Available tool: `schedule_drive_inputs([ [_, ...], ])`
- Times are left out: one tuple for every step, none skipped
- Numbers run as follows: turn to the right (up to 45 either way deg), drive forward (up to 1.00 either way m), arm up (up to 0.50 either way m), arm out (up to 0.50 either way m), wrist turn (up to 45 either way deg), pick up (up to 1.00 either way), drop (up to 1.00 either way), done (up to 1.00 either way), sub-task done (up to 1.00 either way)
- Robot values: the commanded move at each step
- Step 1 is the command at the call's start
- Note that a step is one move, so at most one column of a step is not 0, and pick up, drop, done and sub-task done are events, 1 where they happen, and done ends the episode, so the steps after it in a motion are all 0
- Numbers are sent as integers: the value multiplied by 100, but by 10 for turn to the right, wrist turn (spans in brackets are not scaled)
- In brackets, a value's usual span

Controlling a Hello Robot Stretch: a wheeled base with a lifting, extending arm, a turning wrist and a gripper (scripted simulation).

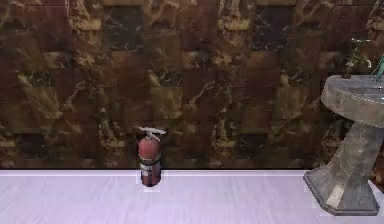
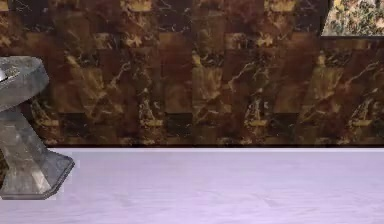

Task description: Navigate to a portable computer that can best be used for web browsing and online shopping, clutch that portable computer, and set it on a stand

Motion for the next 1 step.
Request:
schedule_drive_inputs([
  [-450,0,0,0,0,0,0,0,0],
])
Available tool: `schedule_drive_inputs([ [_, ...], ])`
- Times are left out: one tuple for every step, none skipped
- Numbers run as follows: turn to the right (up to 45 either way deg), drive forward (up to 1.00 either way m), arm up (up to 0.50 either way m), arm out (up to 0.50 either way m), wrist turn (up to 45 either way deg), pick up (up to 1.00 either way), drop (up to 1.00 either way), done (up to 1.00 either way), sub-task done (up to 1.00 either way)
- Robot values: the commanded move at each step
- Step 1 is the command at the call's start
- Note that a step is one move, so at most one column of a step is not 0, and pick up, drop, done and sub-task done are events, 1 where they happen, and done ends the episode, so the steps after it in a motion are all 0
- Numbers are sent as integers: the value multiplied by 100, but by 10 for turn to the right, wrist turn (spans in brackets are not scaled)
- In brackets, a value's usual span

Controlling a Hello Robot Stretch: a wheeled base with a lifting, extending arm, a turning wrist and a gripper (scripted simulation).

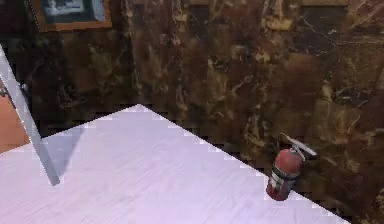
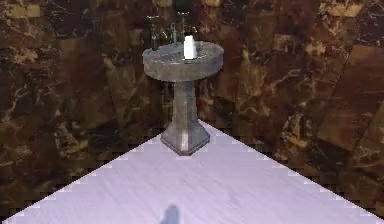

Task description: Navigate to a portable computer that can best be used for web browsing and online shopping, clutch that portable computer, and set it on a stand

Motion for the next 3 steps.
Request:
schedule_drive_inputs([
  [-450,0,0,0,0,0,0,0,0],
  [-90,0,0,0,0,0,0,0,0],
  [0,100,0,0,0,0,0,0,0],
])
